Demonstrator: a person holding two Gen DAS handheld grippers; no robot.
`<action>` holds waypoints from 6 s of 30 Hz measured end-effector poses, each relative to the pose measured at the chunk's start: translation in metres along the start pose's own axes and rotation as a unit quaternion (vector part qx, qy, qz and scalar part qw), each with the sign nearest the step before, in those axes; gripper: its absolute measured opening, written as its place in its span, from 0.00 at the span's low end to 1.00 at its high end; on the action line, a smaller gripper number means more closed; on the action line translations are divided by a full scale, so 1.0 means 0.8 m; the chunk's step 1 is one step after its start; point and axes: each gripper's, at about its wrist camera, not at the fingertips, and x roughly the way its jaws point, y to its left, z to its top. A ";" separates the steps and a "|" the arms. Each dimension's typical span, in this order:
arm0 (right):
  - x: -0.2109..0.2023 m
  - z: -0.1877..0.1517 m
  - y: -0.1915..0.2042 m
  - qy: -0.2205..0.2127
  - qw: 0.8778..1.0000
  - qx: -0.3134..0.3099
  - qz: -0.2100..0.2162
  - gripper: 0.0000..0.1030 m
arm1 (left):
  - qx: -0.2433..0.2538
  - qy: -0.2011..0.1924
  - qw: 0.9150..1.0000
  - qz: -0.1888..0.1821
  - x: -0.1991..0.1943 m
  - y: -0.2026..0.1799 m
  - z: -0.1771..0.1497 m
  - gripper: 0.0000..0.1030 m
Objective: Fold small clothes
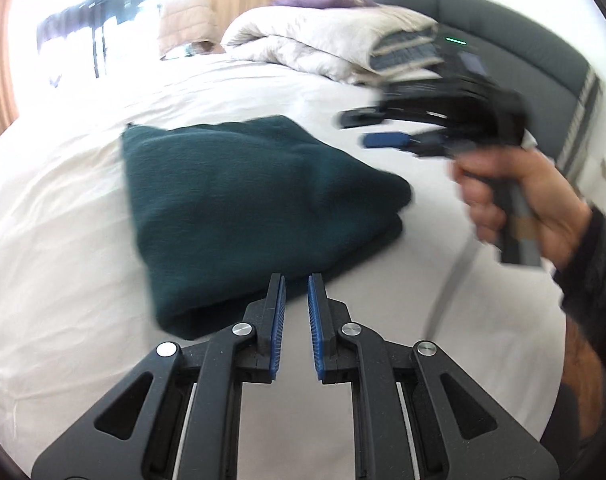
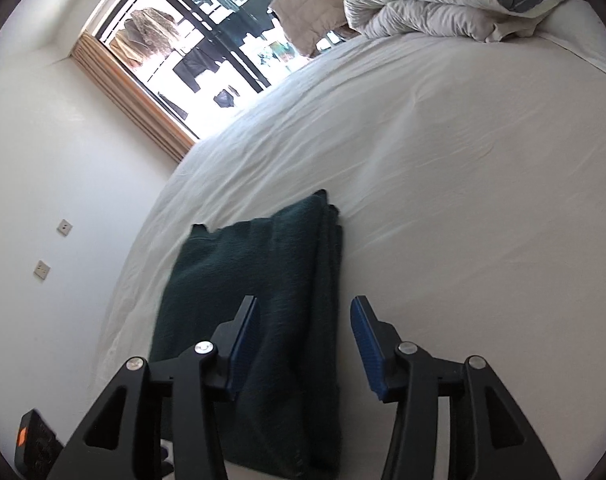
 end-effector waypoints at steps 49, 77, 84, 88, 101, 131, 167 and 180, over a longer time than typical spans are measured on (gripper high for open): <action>0.049 -0.008 -0.049 0.081 0.995 0.055 0.010 0.63 | -0.247 0.052 0.967 -0.041 0.063 0.194 0.048 0.55; 0.076 -0.014 0.058 0.035 0.996 -0.058 -0.050 0.26 | -0.169 0.060 0.983 0.023 0.071 0.149 0.091 0.32; 0.079 -0.018 0.116 0.023 0.996 -0.079 -0.027 0.25 | -0.166 0.035 0.984 0.052 0.015 0.171 0.094 0.32; 0.089 -0.024 0.143 0.026 0.996 -0.084 -0.012 0.25 | -0.166 0.024 0.983 0.068 -0.013 0.193 0.091 0.32; 0.152 -0.066 0.107 0.071 0.997 -0.022 0.019 0.30 | -0.182 0.045 0.979 0.085 -0.004 0.262 0.026 0.33; 0.163 -0.038 0.084 0.086 0.994 0.064 0.010 0.00 | -0.159 0.022 0.981 0.105 -0.001 0.218 -0.033 0.56; 0.090 -0.131 0.104 0.069 0.997 0.017 0.040 0.17 | -0.172 -0.002 0.980 0.100 0.010 0.221 -0.047 0.61; -0.050 -0.202 0.136 -0.006 0.998 -0.022 -0.054 0.50 | -0.189 -0.018 0.969 0.157 -0.073 0.187 -0.086 0.72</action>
